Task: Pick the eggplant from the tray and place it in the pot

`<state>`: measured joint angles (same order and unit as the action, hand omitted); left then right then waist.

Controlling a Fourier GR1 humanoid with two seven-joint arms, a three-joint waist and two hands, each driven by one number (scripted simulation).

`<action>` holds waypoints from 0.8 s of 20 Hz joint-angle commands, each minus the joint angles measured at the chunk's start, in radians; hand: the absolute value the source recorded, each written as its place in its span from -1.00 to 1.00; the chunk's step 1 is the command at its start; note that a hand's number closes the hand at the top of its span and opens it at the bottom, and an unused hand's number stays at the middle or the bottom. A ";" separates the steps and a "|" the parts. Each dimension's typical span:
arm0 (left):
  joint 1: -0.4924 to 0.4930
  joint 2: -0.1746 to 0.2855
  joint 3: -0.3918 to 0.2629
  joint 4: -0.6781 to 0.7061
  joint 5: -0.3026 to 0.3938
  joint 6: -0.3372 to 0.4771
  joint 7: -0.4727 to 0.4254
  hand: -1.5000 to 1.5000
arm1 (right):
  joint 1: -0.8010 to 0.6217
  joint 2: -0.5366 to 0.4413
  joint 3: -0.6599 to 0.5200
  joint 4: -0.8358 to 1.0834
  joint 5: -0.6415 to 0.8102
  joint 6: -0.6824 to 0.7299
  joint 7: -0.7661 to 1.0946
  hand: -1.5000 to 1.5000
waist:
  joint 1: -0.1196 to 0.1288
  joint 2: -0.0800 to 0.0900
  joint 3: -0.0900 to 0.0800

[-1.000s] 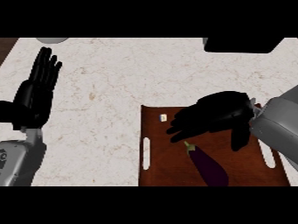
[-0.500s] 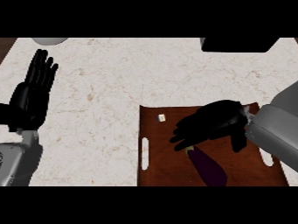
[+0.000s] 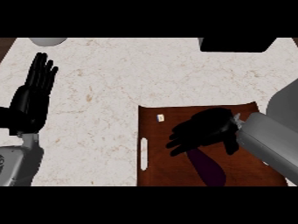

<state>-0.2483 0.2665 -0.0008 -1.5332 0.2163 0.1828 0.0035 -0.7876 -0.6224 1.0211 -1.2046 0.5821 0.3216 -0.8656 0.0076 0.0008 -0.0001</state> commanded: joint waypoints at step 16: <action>-0.039 0.007 0.059 -0.012 -0.014 -0.035 0.056 0.00 | 0.170 0.200 -0.011 0.104 0.218 0.021 -0.040 -1.00 | -0.001 -0.001 0.000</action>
<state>-0.2865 0.2522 0.0405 -1.5052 0.1916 0.1557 0.0150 -0.6772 -0.4578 0.9862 -1.1207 0.7757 0.3055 -0.8632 0.0059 -0.0051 -0.0052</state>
